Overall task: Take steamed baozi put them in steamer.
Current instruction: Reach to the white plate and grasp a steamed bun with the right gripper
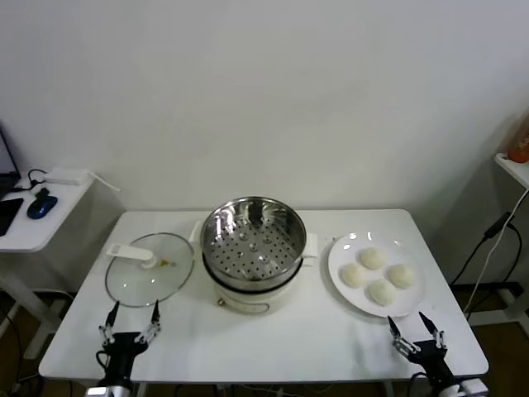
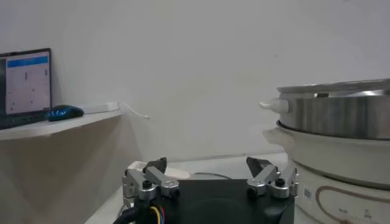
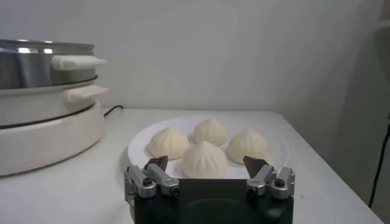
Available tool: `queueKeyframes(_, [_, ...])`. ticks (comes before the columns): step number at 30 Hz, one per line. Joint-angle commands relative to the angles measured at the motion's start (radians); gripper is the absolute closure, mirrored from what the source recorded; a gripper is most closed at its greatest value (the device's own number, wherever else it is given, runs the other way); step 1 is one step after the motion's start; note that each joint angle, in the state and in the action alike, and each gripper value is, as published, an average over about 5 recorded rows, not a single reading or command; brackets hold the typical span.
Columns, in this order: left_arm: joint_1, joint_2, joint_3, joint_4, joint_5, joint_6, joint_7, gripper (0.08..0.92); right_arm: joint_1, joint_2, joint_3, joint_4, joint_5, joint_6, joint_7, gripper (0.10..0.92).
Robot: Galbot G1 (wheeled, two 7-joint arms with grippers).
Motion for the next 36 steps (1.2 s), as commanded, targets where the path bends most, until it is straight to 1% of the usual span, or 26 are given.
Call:
queueKeyframes(1, [-0.006, 0.002, 0.004, -0.001, -0.001, 0.001, 0.000, 0.177, 0.104, -0.070, 0.036, 0.013, -0.059, -0.059, -0.087, 0.203])
queueKeyframes(5, [-0.011, 0.000, 0.008, -0.004, 0.001, 0.002, -0.002, 0.177, 0.246, -0.169, 0.027, -0.027, -0.063, -0.128, -0.157, 0.203])
queueKeyframes(10, [-0.020, 0.001, 0.012, -0.006, 0.001, 0.003, -0.002, 0.177, 0.404, -0.327, -0.017, -0.095, -0.087, -0.218, -0.299, 0.203])
queueKeyframes(12, [-0.025, 0.004, 0.012, -0.003, 0.000, 0.002, -0.002, 0.177, 0.467, -0.392, -0.047, -0.128, -0.106, -0.242, -0.380, 0.203])
queueKeyframes(15, [-0.031, 0.009, 0.012, 0.004, -0.004, 0.001, -0.002, 0.177, 0.603, -0.474, -0.130, -0.203, -0.149, -0.268, -0.541, 0.203])
queueKeyframes(17, [-0.033, 0.013, 0.013, 0.008, -0.007, 0.000, -0.002, 0.177, 0.720, -0.517, -0.224, -0.262, -0.178, -0.274, -0.633, 0.203])
queueKeyframes(20, [-0.037, 0.016, 0.014, 0.015, -0.008, -0.004, -0.003, 0.177, 0.912, -0.554, -0.392, -0.345, -0.216, -0.271, -0.725, 0.203])
queueKeyframes(25, [-0.039, 0.025, 0.018, 0.015, -0.003, -0.007, -0.004, 0.177, 1.284, -0.558, -0.764, -0.479, -0.285, -0.253, -0.900, 0.203])
queueKeyframes(29, [-0.037, 0.039, 0.024, 0.003, 0.013, -0.008, -0.003, 0.177, 1.598, -0.517, -1.089, -0.585, -0.348, -0.223, -1.030, 0.203])
queueKeyframes(33, [-0.042, 0.042, 0.030, 0.009, 0.013, -0.006, -0.005, 0.177, 1.852, -0.444, -1.390, -0.663, -0.372, -0.210, -1.092, 0.203])
queueKeyframes(36, [-0.045, 0.041, 0.033, 0.013, 0.012, -0.005, -0.005, 0.177, 1.953, -0.376, -1.540, -0.709, -0.383, -0.195, -1.112, 0.203])
